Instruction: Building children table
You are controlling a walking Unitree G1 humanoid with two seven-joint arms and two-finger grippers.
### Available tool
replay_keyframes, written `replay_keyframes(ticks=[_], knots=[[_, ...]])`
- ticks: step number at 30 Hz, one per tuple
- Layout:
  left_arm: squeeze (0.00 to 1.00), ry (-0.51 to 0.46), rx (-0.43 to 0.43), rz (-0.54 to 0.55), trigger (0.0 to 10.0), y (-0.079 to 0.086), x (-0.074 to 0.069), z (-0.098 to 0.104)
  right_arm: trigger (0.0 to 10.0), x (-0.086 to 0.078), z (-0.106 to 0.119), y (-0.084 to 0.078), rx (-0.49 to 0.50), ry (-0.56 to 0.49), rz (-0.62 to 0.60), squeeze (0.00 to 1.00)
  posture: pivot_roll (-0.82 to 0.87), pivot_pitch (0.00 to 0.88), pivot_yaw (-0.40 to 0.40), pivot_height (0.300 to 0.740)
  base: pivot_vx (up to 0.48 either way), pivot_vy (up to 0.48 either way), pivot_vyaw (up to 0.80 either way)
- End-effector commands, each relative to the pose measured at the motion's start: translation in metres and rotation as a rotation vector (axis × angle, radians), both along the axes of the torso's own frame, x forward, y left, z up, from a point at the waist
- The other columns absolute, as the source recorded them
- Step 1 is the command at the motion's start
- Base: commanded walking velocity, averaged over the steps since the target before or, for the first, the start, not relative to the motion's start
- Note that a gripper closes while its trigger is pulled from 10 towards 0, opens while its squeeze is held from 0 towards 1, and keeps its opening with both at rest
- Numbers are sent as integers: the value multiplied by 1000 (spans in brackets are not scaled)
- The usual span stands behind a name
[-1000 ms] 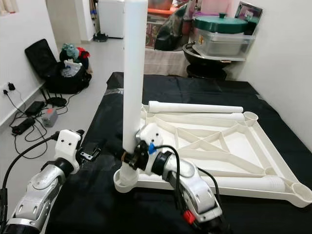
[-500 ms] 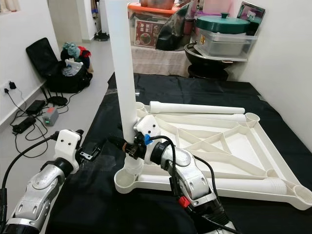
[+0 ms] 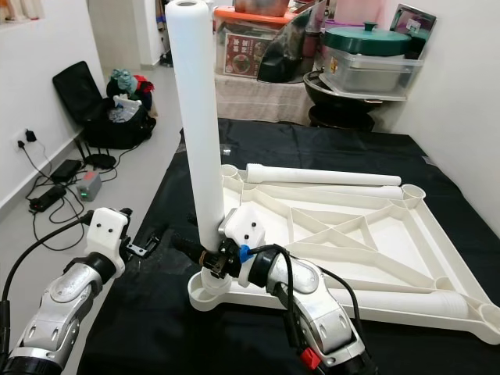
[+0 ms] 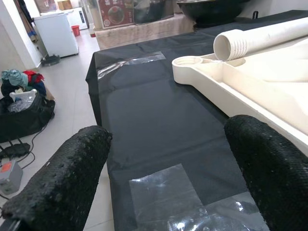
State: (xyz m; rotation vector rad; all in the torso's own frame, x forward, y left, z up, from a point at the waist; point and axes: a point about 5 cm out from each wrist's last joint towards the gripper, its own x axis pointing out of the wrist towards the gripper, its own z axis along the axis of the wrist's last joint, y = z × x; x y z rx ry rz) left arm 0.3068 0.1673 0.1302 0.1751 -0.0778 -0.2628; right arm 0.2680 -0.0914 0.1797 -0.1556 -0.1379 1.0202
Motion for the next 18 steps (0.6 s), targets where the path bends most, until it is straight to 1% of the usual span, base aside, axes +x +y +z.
replay_keyframes(ticks=[1,4,13,14,16,17,18], knots=[[0,1,14,-12,10000,-3,1,-1,10000,0,-20,-2,-54,78,-31,0,84,0,-56,740,0,0,0],[0,-3,16,-10,10000,-2,3,0,10000,5,-19,2,-44,61,-77,0,86,0,-55,740,0,0,0],[0,-4,19,-8,10000,-2,4,-1,10000,7,-20,4,-48,53,-98,0,86,0,-55,740,0,0,0],[0,-4,21,-8,10000,-1,4,-1,10000,9,-22,7,-75,37,-108,0,83,0,-54,740,0,0,0],[0,-4,21,-8,10000,-1,4,-1,10000,9,-22,7,-75,37,-108,0,83,0,-54,740,0,0,0],[0,-5,23,-9,10000,-2,5,-1,10000,9,-23,11,-94,29,-100,0,88,0,-60,740,0,0,0],[0,-5,23,-9,10000,-2,5,-1,10000,9,-23,11,-94,29,-100,0,88,0,-60,740,0,0,0]])
